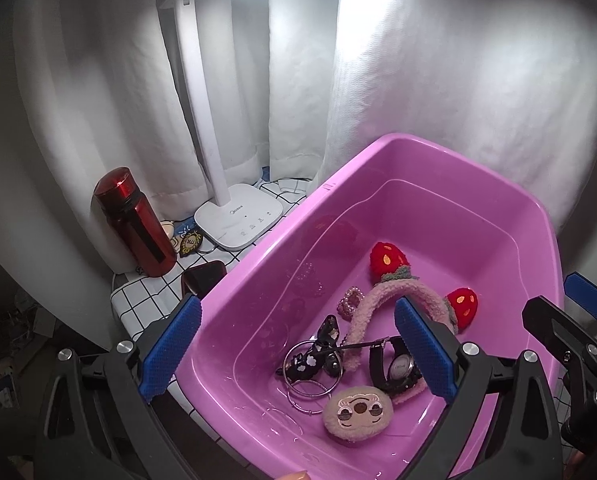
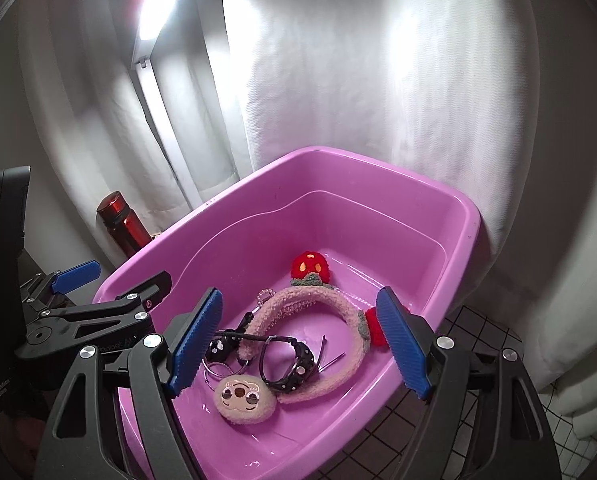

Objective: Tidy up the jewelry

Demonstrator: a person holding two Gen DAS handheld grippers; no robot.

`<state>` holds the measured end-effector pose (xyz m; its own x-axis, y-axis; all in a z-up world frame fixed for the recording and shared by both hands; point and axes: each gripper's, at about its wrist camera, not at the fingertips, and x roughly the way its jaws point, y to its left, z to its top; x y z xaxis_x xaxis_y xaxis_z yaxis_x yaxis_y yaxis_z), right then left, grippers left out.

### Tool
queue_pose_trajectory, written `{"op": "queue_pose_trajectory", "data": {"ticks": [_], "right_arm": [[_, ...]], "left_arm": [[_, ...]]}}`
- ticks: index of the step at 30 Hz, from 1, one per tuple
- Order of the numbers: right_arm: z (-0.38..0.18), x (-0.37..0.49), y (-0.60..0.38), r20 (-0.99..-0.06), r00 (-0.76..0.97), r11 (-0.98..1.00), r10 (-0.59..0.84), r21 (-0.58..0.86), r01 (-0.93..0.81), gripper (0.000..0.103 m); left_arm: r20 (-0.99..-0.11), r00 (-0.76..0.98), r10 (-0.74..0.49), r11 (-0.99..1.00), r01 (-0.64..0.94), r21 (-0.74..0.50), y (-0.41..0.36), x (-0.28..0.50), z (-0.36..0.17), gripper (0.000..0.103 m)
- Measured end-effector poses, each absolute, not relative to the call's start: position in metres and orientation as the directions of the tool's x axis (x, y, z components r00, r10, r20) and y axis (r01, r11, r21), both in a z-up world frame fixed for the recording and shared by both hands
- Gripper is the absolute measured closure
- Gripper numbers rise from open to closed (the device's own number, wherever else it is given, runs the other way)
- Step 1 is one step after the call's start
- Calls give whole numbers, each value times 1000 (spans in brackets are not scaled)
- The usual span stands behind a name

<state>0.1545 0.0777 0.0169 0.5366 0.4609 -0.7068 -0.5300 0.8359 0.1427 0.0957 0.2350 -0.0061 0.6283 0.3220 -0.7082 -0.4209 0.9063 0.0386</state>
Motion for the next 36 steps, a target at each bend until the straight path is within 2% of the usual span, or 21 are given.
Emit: {"op": "queue_pose_trajectory", "data": {"ticks": [36], "right_arm": [[18,134,70,-709,550,844,441,118,-524,27]], "left_arm": [[-705,639,309,909,-416,21,230,81,1,8]]}}
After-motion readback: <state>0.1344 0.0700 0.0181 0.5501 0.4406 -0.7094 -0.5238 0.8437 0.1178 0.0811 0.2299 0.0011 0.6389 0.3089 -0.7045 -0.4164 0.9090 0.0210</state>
